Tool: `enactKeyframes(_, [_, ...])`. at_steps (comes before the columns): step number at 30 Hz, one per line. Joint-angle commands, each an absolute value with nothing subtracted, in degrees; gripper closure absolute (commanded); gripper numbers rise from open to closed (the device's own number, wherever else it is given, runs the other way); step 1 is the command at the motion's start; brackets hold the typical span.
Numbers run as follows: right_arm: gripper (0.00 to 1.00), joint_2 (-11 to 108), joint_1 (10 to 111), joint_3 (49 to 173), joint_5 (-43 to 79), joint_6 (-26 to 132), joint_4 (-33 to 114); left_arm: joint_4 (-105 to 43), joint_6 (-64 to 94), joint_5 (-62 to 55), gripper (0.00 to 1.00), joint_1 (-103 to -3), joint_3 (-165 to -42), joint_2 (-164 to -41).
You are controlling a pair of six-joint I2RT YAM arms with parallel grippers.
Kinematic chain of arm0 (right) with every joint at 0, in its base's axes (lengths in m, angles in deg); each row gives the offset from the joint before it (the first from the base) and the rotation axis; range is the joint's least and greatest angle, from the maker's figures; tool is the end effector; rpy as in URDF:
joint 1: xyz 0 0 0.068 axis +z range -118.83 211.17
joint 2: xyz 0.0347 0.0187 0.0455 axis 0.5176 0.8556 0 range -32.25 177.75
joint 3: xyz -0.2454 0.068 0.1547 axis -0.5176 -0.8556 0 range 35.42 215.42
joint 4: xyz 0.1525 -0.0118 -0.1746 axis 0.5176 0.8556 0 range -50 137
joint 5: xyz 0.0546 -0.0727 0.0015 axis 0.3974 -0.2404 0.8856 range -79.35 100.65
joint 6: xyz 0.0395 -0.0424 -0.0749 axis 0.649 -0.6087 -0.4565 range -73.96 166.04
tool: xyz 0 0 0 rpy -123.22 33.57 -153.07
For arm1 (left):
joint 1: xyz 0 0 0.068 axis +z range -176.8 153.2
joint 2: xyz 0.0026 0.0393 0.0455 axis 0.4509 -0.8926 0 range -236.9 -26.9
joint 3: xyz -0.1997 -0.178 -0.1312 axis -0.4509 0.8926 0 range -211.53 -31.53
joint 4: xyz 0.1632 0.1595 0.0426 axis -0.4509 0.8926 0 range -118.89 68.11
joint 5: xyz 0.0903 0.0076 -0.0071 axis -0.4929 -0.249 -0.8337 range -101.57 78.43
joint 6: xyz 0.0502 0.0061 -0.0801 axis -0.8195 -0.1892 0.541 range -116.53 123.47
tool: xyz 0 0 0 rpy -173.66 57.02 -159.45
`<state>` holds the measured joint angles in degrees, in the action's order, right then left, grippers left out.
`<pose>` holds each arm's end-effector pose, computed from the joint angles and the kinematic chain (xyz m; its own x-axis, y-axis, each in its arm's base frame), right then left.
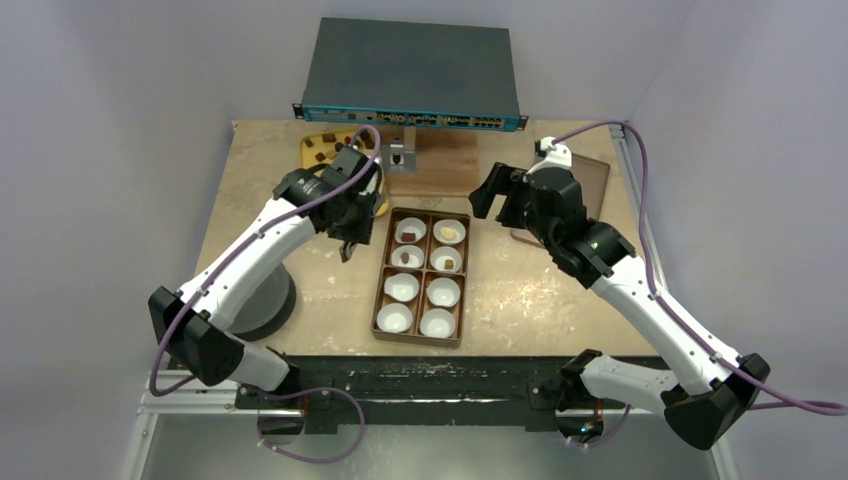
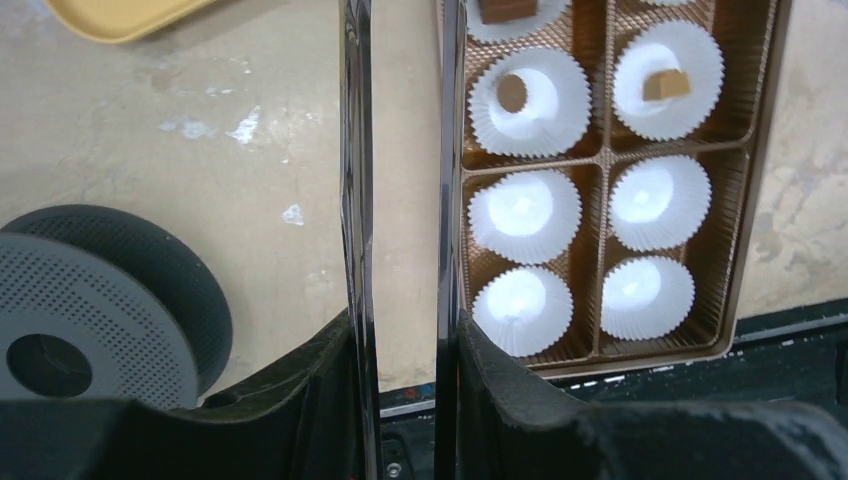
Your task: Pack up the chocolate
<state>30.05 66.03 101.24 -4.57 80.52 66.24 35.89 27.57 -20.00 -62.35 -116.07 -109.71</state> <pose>0.2090 0.1182 0.3827 -0.4610 0.3446 -0.8177 -0.1113 0.8918 0.4386 0.2246 -0.1452 0.3261 -0.8748 0.1287 -0.4670 0.1795 0.9816 -0.0658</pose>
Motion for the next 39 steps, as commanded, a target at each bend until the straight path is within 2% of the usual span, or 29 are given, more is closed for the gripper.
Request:
enactKeyframes(1, [0.11,30.6,66.0,102.0,-3.4,79.5,64.7,35.5,25.5,-22.1,0.66,-58.1,-116.9,-109.6])
enactKeyframes(17, [0.1,30.7,66.0,102.2,-1.6,77.9,64.3,32.8,23.0,-23.3,0.67,-41.9,-114.6,-115.3])
enactKeyframes(39, [0.11,30.0,66.0,101.1,-0.3,77.9,63.9,31.6,21.5,-21.5,0.66,-36.6,-114.6,-122.5])
